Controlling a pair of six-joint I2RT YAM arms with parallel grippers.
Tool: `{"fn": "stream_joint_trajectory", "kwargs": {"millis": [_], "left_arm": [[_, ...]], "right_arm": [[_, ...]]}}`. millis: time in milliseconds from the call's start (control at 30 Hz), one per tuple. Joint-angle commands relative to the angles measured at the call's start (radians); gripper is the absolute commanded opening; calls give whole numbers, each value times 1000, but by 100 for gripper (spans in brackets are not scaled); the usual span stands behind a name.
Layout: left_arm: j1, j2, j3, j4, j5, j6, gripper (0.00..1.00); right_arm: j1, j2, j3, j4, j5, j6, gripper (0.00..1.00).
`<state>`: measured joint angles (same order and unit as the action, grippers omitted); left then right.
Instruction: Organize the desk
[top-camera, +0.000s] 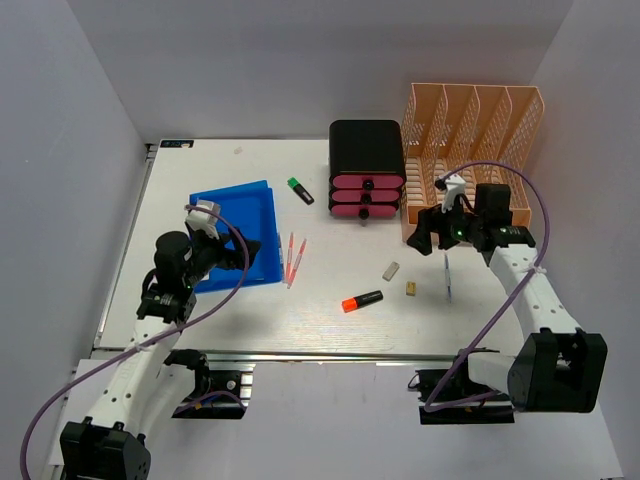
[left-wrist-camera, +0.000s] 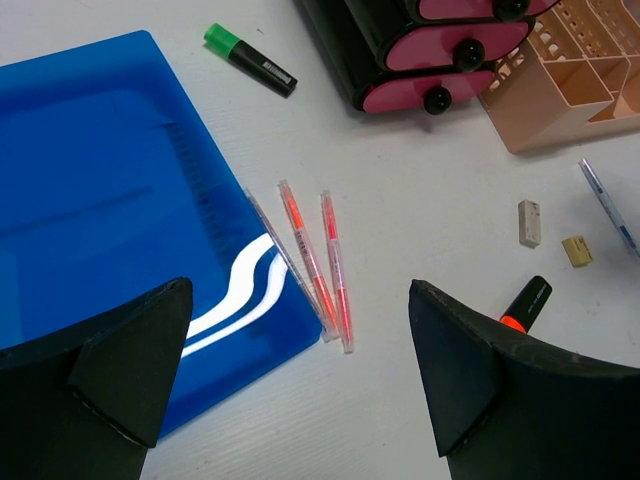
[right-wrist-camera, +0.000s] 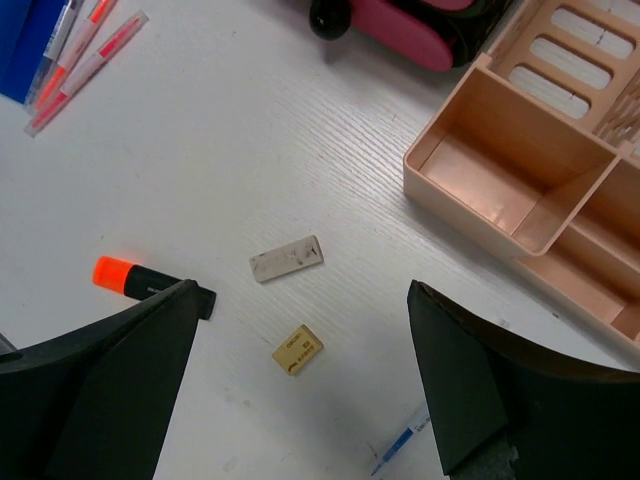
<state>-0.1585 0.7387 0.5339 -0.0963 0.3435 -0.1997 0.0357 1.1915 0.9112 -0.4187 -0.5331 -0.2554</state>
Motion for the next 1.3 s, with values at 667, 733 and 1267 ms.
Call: {"fn": "stream_joint_trajectory", "kwargs": {"millis": [667, 733, 1267], "left_arm": [[4, 51, 9, 13, 20, 9, 98], [4, 56, 9, 13, 20, 10, 98], [4, 76, 9, 15, 25, 6, 98]], "right_arm": [[176, 376, 345, 357, -27, 579, 64], [193, 433, 377, 356, -21, 652, 64], [231, 562, 457, 406, 116, 823, 62]]}}
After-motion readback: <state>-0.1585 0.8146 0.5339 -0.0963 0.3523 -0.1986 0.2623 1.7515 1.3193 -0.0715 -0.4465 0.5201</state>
